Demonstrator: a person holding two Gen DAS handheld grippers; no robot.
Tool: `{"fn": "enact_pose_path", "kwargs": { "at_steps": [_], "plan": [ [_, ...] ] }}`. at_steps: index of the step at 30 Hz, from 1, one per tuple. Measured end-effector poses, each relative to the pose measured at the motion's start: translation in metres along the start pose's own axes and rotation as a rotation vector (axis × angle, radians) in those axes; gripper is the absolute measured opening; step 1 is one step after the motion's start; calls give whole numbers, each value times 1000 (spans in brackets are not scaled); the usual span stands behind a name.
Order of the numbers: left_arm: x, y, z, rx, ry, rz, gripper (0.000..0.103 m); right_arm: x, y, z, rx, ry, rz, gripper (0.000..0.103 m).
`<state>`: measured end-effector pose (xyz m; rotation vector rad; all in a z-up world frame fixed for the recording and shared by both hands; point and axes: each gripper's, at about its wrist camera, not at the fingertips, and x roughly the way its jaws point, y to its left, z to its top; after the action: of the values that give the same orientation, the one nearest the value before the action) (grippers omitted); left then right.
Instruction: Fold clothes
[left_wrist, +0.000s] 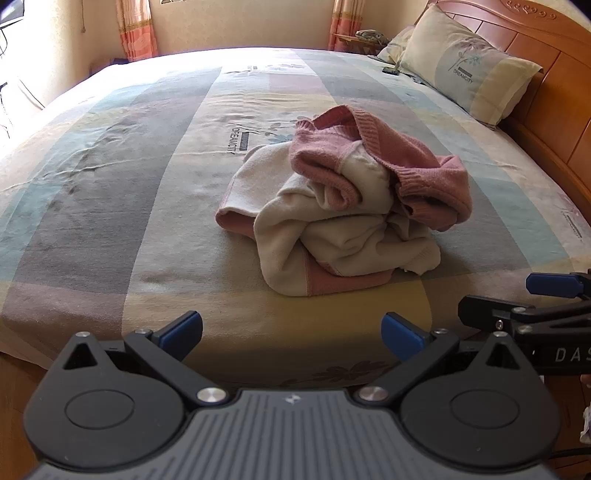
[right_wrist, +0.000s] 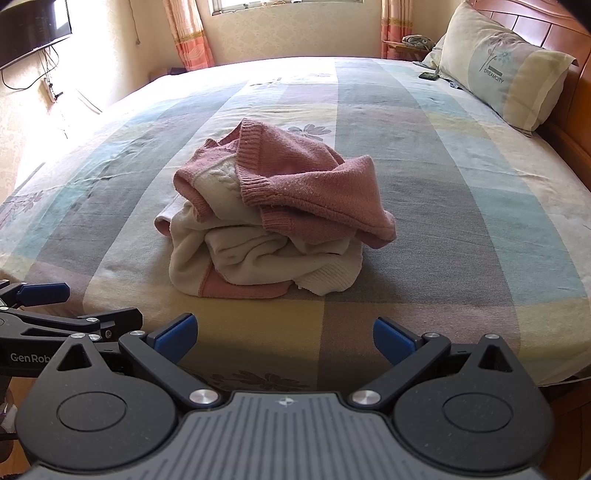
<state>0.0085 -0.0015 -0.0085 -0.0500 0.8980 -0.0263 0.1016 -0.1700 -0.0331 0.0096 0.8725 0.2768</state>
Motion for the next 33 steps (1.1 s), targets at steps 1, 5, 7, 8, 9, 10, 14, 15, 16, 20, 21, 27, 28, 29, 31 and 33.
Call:
{"fn": "enact_pose_path", "kwargs": {
  "at_steps": [1, 5, 7, 8, 9, 10, 14, 15, 16, 20, 21, 27, 28, 29, 31, 33],
  "plan": [
    [1, 0, 1, 1, 1, -1, 102, 0, -1, 0, 1, 0, 0, 103],
    [5, -1, 3, 4, 5, -3, 102, 3, -3, 2, 7, 3, 3, 103],
    [7, -1, 5, 3, 9, -4, 102, 5, -3, 4, 8, 4, 3, 103],
    [8, -1, 5, 3, 11, -6, 102, 6, -4, 4, 9, 5, 3, 103],
    [10, -1, 6, 4, 12, -8, 102, 7, -5, 5, 11, 5, 3, 103],
    [11, -1, 7, 4, 14, -10, 102, 8, -5, 5, 13, 5, 4, 103],
    [20, 0, 15, 5, 21, -14, 102, 11, -9, 6, 20, 2, 1, 103],
    [23, 1, 18, 3, 23, -15, 102, 12, -10, 7, 22, 3, -3, 103],
    [25, 2, 20, 1, 25, -16, 102, 14, -12, 8, 25, 5, -8, 103],
    [34, 4, 27, -7, 33, -20, 102, 19, -20, 12, 42, 7, -33, 103],
    [36, 5, 29, -10, 35, -21, 102, 20, -23, 14, 46, 6, -40, 103],
    [39, 8, 36, 0, 33, -1, 102, 27, -33, 33, 35, -20, -71, 103],
    [39, 8, 36, 3, 30, 4, 102, 28, -34, 37, 28, -25, -78, 103],
    [39, 9, 37, 5, 28, 9, 102, 30, -35, 41, 21, -32, -85, 103],
    [40, 12, 39, 1, 30, 17, 102, 37, -37, 49, 11, -38, -90, 103],
    [40, 15, 41, -10, 34, 18, 102, 48, -37, 56, -3, -35, -98, 103]
  ]
}}
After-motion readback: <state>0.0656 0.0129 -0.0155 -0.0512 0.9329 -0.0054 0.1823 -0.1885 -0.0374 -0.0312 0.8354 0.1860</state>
